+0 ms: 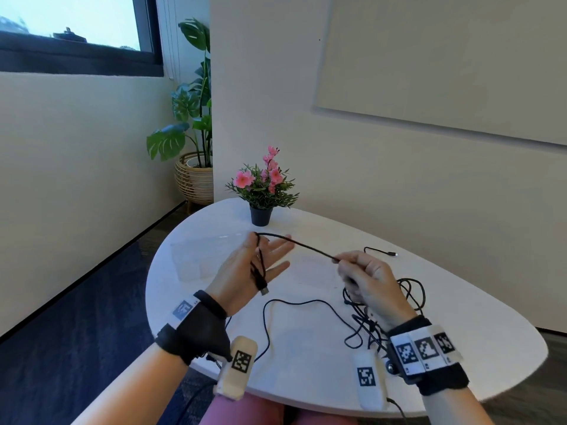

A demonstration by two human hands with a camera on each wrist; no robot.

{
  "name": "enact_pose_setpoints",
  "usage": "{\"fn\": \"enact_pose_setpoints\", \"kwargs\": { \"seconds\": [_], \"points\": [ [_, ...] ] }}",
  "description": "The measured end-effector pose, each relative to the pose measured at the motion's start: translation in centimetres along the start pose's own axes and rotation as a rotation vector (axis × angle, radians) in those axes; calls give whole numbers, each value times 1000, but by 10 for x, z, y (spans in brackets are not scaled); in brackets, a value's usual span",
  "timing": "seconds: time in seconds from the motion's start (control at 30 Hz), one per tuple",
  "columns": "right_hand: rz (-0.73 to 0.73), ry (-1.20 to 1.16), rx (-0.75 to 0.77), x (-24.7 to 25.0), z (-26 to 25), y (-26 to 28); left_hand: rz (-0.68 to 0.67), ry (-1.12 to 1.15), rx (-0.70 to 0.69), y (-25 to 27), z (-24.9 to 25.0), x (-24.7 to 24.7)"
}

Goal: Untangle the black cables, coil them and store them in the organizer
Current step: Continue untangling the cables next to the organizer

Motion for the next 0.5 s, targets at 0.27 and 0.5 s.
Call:
{"fn": "enact_pose_setpoints", "kwargs": {
  "seconds": [0.27,0.5],
  "points": [
    [-322,325,-15,-45,48,15,404,333,-45,-7,3,2],
    [-580,431,-114,-55,27,18,585,-363,-7,-11,1,28]
  ]
}}
Point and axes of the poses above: each hand's wrist, its own y-axis away from the middle knuckle, its own x-axis out of the back of the hand, z = x × y, the point moved 1 cm from there along -y, towards the middle knuckle, and after that the axes turned 8 degrees about -y, right-handed, at the moved point
